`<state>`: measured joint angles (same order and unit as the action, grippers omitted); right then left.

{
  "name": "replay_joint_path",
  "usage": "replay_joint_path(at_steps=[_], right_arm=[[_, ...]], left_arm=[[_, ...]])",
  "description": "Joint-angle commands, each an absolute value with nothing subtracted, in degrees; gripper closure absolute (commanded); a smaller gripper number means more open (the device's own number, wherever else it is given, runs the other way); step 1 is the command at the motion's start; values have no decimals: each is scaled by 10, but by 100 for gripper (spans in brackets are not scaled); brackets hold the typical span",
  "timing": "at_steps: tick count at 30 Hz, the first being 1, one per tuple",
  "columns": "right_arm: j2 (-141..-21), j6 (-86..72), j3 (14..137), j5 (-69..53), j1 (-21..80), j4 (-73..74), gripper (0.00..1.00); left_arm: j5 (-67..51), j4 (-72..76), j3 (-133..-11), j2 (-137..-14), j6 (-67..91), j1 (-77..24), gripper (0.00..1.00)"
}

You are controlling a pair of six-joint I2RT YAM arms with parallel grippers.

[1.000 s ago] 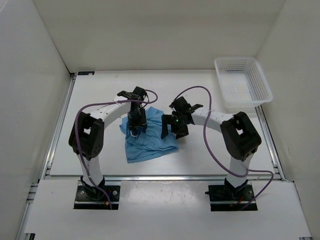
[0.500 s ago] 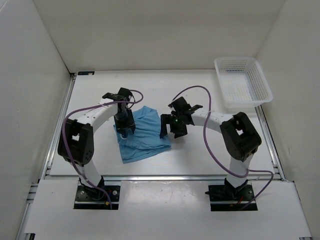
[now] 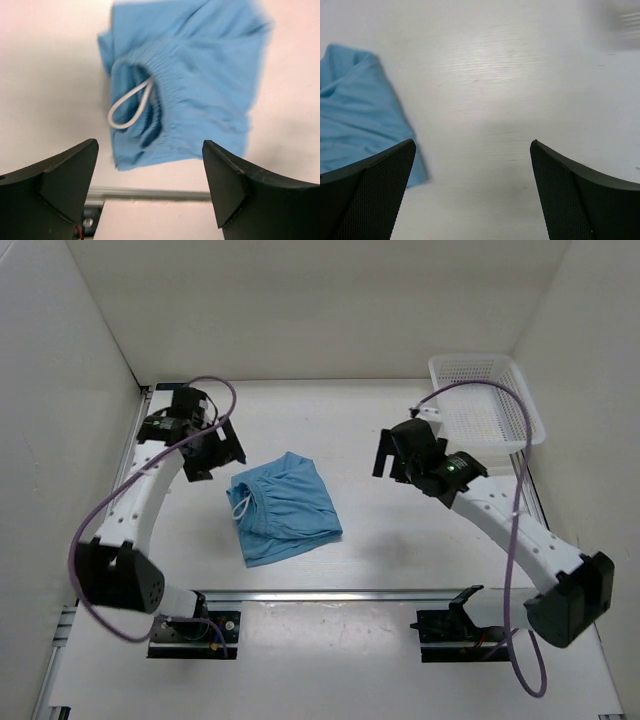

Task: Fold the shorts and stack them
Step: Fold the shorts

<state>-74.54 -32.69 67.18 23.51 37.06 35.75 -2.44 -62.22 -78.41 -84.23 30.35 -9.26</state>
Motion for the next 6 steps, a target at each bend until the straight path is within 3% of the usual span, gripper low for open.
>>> replay_joint_path(at_steps=[1,6], right_arm=[[-687,-352,692,415,366,454,0],[-631,-348,691,491,360,491,0]], left_arm=[[-27,-628,-852,-738,282,-79,2],[-25,-604,-847,-668,282,-56,0]])
